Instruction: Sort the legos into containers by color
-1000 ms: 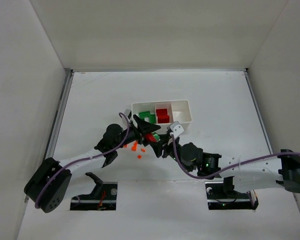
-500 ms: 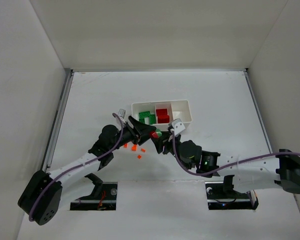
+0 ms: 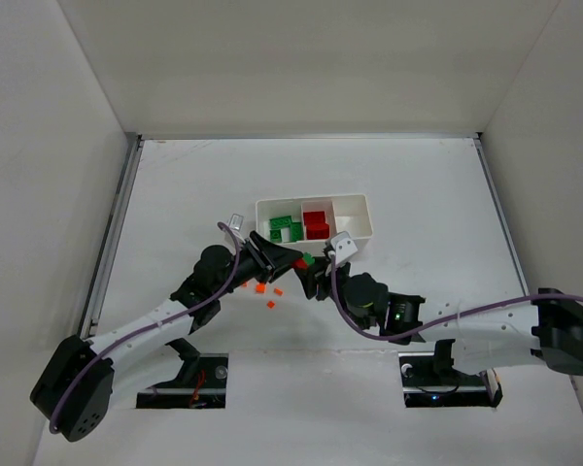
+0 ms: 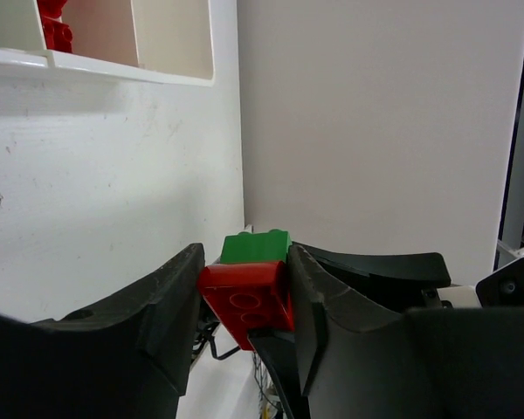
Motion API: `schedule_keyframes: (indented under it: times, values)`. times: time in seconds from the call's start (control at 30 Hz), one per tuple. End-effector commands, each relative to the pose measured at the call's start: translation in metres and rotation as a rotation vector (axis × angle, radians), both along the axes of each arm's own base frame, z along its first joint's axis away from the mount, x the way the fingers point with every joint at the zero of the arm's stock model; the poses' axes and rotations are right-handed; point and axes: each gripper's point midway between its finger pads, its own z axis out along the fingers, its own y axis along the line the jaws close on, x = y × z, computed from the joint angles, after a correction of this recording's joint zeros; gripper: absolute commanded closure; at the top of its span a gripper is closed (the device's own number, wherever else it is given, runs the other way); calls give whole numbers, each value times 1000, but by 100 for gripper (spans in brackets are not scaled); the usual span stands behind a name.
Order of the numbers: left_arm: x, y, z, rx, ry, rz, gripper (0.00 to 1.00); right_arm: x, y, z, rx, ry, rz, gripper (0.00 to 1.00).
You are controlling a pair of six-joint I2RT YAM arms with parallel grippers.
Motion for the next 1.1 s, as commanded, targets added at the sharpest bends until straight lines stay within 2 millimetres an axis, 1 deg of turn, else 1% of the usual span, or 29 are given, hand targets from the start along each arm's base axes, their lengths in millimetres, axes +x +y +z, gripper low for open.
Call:
schedule_keyframes:
  times: [0.0,0.17,0.3,0.57,0.7,0.9,1.0,1.07]
  values:
    - [5,-1,18,-5,-65,18,65,5,2,15,72,-8,-27,59]
    - [6,-1,22,-11,-76,26,73,4,2,11,73,2,-26,58]
    - [5,-1,25,-18,-84,26,78,3,3,11,80,8,-23,57]
    - [7,1,22,-13,-78,32,84,5,-1,13,108,21,-25,42]
    - [7,1,21,-10,-77,30,85,4,-2,14,125,29,-21,33]
    - [9,2,18,0,-75,32,87,5,-6,17,154,39,-15,28]
    - [10,3,16,4,-76,33,87,3,-9,24,195,47,-4,21]
    - [10,5,15,5,-85,31,87,2,-15,35,258,58,8,16]
